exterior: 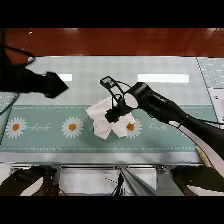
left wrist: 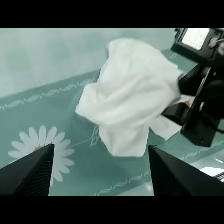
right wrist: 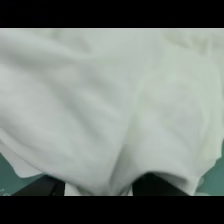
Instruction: Fold the shirts.
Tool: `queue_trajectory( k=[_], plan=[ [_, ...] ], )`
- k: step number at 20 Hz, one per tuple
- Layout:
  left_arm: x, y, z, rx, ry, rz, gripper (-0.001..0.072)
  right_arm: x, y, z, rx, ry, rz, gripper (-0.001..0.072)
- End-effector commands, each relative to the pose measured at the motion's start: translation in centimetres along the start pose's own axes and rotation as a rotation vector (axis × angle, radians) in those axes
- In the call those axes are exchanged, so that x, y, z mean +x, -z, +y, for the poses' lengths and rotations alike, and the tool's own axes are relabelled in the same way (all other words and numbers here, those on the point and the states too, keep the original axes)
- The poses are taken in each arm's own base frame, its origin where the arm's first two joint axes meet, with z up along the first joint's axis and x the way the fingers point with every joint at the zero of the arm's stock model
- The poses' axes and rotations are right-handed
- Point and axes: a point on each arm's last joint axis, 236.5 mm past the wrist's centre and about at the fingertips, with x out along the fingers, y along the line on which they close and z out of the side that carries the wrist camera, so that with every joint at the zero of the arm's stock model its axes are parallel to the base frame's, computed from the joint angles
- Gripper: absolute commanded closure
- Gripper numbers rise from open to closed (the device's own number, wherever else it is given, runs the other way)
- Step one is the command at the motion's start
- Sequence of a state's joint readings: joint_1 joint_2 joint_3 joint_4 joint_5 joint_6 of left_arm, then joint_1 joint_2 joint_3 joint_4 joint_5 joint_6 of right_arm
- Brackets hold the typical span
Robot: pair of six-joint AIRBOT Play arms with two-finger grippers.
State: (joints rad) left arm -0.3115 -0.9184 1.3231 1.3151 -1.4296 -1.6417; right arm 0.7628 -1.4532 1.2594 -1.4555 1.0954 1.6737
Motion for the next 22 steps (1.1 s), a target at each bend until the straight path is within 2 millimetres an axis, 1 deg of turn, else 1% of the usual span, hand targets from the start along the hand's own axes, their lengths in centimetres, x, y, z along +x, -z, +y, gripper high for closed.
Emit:
queue_trajectory(
  k=[1,2,5,7,8,10,12,14,16,18,20,22],
  plan=[
    [5.8,4.6,1.4,-0.061,0.010,0.131,-0.0008,-1.7,2.3,-3.7,-0.066,0.084,0.095,0.0229],
    [7.1,5.7,1.3,-0.067,0.032,0.158,-0.0008,-3.9,2.4,-5.6,-0.061,0.135,0.077,0.0229],
    [10.7,10.0,0.2,-0.110,0.126,0.251,-0.0008,-11.5,2.3,-12.3,-0.011,0.327,-0.047,0.0228],
    [12.4,12.6,-0.7,-0.138,0.195,0.298,-0.0008,-15.4,2.6,-16.5,0.082,0.401,-0.129,0.0225],
    [13.1,13.6,-1.1,-0.152,0.222,0.314,-0.0008,-16.5,3.4,-18.6,0.154,0.413,-0.146,0.0225],
    [14.3,15.3,-1.6,-0.186,0.263,0.331,-0.0007,-17.3,4.9,-21.8,0.292,0.384,-0.157,0.0226],
    [15.3,16.4,-1.7,-0.225,0.283,0.333,-0.0007,-17.5,5.7,-23.8,0.409,0.312,-0.190,0.0225],
    [16.4,17.1,-1.2,-0.262,0.272,0.330,-0.0007,-17.8,6.3,-25.3,0.496,0.256,-0.229,0.0226],
    [17.7,17.6,-0.6,-0.291,0.254,0.337,-0.0006,-18.0,6.7,-26.4,0.555,0.207,-0.265,0.0226],
    [19.1,17.6,-0.7,-0.323,0.263,0.346,-0.0007,-18.1,7.4,-27.3,0.605,0.177,-0.285,0.0226],
    [20.9,17.5,-1.7,-0.360,0.304,0.351,-0.0006,-18.1,7.9,-27.9,0.645,0.149,-0.300,0.0226],
    [22.7,18.0,-3.1,-0.389,0.342,0.377,-0.0006,-18.3,7.9,-27.9,0.677,0.111,-0.323,0.0226]
  ],
)
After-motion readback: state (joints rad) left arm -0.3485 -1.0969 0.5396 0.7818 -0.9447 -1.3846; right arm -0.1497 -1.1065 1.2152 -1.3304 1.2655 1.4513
